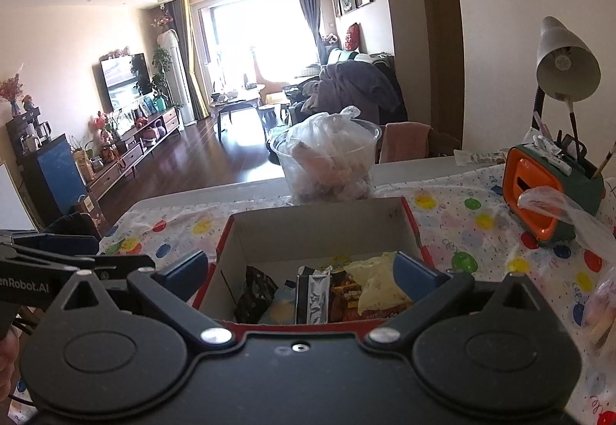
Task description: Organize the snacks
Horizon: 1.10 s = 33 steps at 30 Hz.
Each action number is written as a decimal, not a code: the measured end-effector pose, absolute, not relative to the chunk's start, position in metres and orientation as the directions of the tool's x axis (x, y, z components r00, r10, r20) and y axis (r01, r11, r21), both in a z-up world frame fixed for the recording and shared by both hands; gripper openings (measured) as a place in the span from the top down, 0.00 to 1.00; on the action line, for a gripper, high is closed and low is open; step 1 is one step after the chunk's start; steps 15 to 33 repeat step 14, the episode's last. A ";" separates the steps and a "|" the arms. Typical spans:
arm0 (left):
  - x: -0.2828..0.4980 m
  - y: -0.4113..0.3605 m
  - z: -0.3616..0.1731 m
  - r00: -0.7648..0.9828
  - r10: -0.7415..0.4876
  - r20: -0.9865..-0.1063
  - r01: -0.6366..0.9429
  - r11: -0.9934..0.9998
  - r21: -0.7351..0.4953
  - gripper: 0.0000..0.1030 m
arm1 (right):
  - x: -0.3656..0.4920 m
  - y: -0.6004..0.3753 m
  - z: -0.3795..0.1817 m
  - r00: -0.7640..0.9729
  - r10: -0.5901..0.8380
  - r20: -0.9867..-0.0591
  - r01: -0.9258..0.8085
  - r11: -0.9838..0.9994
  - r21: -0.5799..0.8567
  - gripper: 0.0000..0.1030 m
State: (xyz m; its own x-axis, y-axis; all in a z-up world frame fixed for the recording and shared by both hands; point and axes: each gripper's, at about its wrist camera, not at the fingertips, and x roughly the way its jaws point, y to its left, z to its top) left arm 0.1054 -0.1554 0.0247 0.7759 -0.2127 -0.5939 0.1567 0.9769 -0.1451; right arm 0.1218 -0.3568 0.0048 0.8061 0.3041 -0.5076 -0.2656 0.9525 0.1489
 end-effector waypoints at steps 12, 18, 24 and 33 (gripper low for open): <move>0.100 -0.155 0.018 0.758 -0.214 -0.616 0.157 0.977 -0.146 0.00 | 0.114 -0.356 -0.004 0.790 0.285 -0.543 -0.248 0.958 0.142 0.00; 0.099 -0.153 0.017 0.753 -0.217 -0.621 0.158 0.976 -0.149 0.00 | 0.112 -0.356 -0.006 0.785 0.277 -0.554 -0.238 0.961 0.144 0.00; 0.099 -0.153 0.017 0.753 -0.217 -0.621 0.158 0.976 -0.149 0.00 | 0.112 -0.356 -0.006 0.785 0.277 -0.554 -0.238 0.961 0.144 0.00; 0.099 -0.153 0.017 0.753 -0.217 -0.621 0.158 0.976 -0.149 0.00 | 0.112 -0.356 -0.006 0.785 0.277 -0.554 -0.238 0.961 0.144 0.00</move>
